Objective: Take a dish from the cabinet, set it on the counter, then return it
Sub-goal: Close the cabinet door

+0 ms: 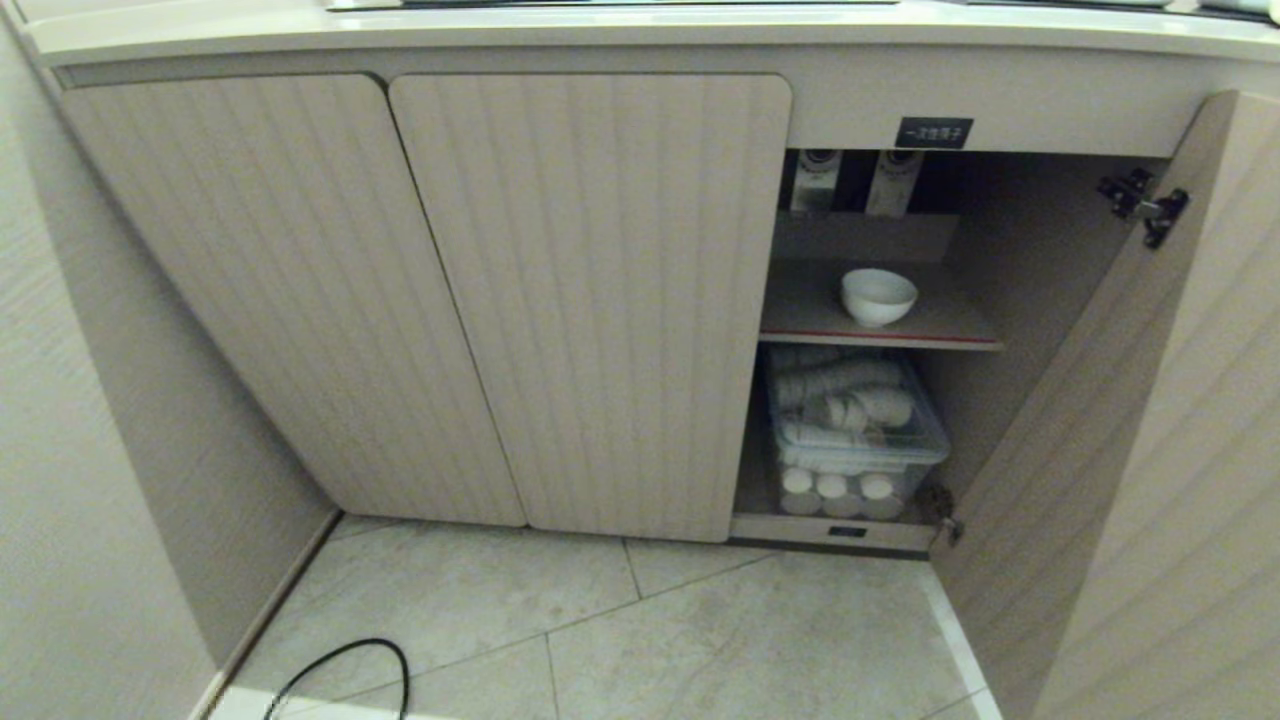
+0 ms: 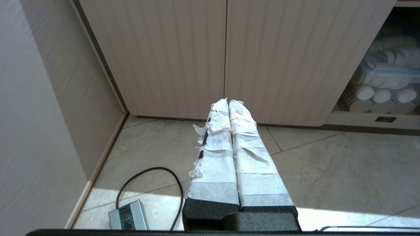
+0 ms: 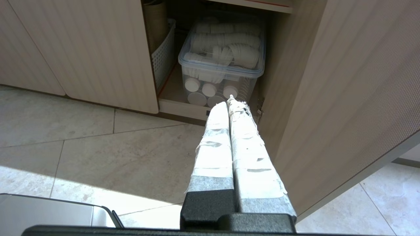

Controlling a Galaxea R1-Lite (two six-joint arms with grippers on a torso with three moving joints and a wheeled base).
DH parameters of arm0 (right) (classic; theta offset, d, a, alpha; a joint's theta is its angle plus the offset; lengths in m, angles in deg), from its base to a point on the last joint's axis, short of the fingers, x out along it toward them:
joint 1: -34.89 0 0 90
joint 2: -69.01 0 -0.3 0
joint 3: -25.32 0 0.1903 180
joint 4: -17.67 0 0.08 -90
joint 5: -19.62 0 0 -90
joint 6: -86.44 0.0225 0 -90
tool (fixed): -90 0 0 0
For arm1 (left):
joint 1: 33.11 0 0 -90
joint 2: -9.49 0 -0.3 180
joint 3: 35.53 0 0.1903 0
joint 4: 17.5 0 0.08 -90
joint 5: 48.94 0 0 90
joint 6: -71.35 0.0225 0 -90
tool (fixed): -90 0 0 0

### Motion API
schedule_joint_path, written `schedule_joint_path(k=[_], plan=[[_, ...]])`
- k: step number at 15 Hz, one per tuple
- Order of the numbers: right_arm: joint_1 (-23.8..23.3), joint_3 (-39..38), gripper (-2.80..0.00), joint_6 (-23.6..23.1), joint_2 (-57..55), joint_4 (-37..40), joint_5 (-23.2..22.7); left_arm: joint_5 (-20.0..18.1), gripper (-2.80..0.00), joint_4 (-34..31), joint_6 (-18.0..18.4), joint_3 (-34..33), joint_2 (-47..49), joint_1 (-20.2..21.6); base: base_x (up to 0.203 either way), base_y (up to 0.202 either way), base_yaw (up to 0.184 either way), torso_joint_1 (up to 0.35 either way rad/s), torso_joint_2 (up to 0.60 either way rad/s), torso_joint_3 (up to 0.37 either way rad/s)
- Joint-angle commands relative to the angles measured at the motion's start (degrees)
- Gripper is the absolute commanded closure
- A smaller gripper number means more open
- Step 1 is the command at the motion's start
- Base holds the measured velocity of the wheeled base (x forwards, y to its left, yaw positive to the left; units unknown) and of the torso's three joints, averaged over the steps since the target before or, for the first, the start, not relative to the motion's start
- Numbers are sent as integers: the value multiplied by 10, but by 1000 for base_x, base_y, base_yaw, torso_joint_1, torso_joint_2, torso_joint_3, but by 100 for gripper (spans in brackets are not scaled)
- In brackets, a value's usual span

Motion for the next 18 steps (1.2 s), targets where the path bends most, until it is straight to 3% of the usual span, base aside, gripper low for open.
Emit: schedule_joint_path(k=[1, 15, 18], plan=[[0, 0, 0, -1, -1, 0, -1, 0, 0, 0, 0, 0, 0, 0, 0, 0, 0, 0, 0, 0], [-2, 0, 0, -1, -1, 0, -1, 1, 0, 0, -1, 0, 0, 0, 0, 0, 0, 0, 0, 0], [-2, 0, 0, -1, -1, 0, -1, 1, 0, 0, 0, 0, 0, 0, -2, -120, 12, 2, 4, 1]])
